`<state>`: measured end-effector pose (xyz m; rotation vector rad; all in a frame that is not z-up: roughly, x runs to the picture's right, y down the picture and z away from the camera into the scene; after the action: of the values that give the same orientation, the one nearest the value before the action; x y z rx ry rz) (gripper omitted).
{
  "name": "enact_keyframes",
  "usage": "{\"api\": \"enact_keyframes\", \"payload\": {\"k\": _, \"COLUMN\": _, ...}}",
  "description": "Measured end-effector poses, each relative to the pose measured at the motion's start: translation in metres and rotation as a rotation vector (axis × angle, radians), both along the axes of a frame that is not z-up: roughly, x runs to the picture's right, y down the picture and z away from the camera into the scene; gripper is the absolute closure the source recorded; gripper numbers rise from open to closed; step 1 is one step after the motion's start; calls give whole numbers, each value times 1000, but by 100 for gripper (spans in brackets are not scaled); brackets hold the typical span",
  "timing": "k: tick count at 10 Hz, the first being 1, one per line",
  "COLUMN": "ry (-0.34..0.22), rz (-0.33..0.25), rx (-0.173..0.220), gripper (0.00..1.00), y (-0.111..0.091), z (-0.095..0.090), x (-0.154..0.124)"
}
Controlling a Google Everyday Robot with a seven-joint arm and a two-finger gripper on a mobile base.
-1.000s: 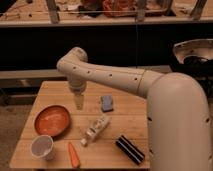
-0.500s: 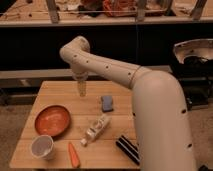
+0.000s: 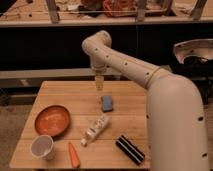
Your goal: Move the arm in a circular motion
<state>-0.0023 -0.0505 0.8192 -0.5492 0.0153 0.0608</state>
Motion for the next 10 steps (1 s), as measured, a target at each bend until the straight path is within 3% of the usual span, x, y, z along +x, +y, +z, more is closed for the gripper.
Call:
{"api": "enact_keyframes", "payload": {"k": 3, "ry": 67, "rz": 78, "rx": -1, "gripper": 20, "y": 3, "z": -12, "x": 77}}
{"api": "enact_keyframes", "payload": {"k": 5, "ry": 121, "rz": 147, "rx": -1, "gripper": 20, "y": 22, "z": -33, "x": 124}}
{"api": "enact_keyframes", "payload": {"k": 10, "ry": 218, "rz": 265, "rx": -18, "gripper": 20, "y": 100, "z": -106, "x": 161}}
